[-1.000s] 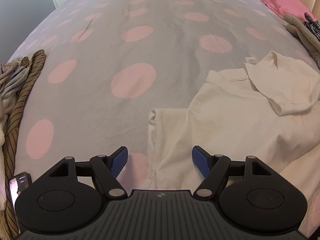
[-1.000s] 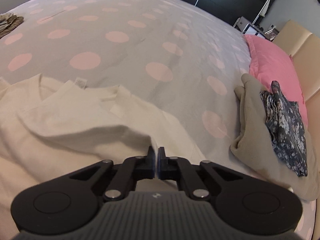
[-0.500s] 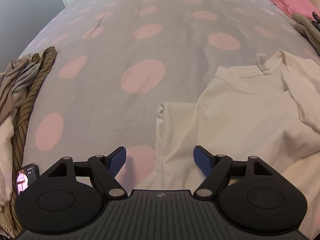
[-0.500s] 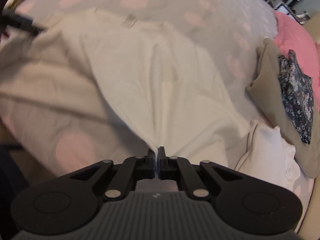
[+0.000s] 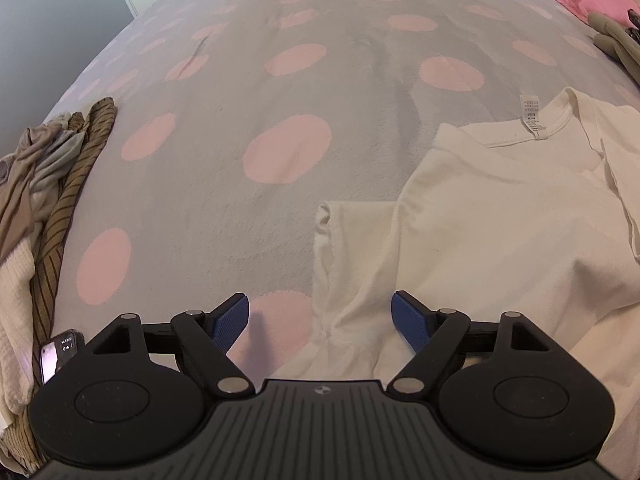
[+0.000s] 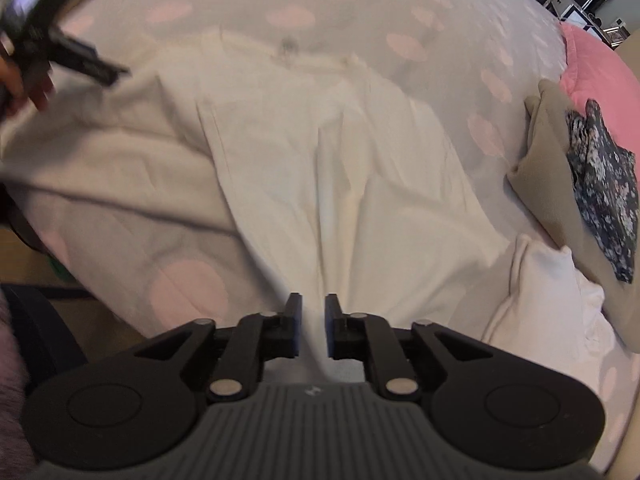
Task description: Fold clothes
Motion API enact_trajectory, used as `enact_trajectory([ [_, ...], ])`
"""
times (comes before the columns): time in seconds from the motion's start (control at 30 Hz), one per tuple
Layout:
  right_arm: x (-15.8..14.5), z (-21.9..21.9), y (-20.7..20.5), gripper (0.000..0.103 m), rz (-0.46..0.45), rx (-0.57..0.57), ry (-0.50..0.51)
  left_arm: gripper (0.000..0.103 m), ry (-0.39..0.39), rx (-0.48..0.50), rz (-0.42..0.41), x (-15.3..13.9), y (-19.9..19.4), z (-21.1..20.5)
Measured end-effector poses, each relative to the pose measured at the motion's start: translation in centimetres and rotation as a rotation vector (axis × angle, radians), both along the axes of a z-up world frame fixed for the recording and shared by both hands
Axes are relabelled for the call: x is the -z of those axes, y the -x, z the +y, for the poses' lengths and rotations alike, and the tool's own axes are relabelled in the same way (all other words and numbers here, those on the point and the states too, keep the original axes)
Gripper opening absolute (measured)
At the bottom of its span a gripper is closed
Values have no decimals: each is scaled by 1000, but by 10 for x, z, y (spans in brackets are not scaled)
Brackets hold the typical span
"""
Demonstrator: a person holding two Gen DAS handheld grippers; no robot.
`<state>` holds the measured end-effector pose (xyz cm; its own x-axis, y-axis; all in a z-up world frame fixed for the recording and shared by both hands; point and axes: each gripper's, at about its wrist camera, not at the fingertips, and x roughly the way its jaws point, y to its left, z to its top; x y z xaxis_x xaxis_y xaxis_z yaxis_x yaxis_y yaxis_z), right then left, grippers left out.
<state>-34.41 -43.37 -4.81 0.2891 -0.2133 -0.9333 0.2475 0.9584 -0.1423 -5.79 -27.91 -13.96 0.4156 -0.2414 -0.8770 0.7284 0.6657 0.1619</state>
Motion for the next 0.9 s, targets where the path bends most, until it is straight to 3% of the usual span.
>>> enact_trajectory([
  [0.03,-9,-4,-2,28,-42,0,-16,79,2,5,1,0,0,1],
  [0.1,-29,-10,-5,30,-120,-8,-41,79,2,12,3,0,-1,1],
  [0.2,-44,-20,-18,40,-166,2,38,79,-5,5,8,1,-3,0],
  [0.27,-44,-32,-30,40,-157,11,81,80,-6,-4,9,1,-3,-1],
  [0.6,15,-94,-88,42,-52,-77,208,80,-22,18,34,-1,-8,-2],
  [0.9,61,-148,-138,47,21,-184,181,79,-15,44,77,1,-15,0],
])
